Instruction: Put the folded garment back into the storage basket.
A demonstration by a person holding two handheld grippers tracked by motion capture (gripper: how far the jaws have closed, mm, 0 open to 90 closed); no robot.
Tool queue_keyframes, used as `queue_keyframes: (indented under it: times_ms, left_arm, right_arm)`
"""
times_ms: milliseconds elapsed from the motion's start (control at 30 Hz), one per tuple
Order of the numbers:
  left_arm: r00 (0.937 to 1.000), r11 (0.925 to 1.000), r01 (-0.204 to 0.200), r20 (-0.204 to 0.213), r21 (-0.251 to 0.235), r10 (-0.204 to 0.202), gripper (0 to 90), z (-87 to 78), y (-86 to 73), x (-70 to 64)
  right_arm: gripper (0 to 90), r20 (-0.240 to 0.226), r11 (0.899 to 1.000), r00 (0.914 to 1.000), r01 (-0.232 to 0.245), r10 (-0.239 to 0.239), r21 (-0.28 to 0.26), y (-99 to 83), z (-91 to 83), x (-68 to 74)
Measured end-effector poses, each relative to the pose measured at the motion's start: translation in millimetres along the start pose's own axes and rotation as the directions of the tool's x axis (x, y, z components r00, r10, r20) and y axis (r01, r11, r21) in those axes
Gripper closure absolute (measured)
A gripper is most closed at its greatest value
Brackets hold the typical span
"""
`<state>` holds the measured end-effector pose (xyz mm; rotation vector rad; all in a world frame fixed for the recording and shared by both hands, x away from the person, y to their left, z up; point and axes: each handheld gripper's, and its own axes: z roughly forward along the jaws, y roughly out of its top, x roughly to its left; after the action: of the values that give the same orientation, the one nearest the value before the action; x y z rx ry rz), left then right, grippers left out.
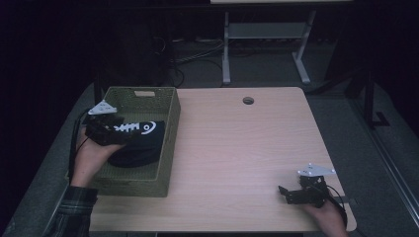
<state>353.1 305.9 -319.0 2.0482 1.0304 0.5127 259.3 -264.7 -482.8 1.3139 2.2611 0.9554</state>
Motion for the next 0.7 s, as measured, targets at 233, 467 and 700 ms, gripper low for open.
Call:
queue_keyframes:
  times_ms: [233,467,700]
  left_arm:
    - [0.9974,0.9986,-0.035,0.061,-0.041,0.037,14.0,5.1,10.5,-31.9]
    - [0.9927,0.9952,-0.065,0.097,-0.072,0.072,14.0,13.5,20.9,-69.7]
    - [0.9808,0.9909,-0.078,0.17,-0.11,0.096,14.0,32.8,28.3,-112.9]
  right_arm:
    - [3.0,0.001,1.0,1.0,0.0,0.0,0.0,0.0,0.0,0.0]
    - [3.0,0.0,1.0,1.0,0.0,0.0,0.0,0.1,-0.1,0.0]
    - [3.0,-0.002,1.0,1.0,0.0,0.0,0.0,0.3,0.1,0.0]
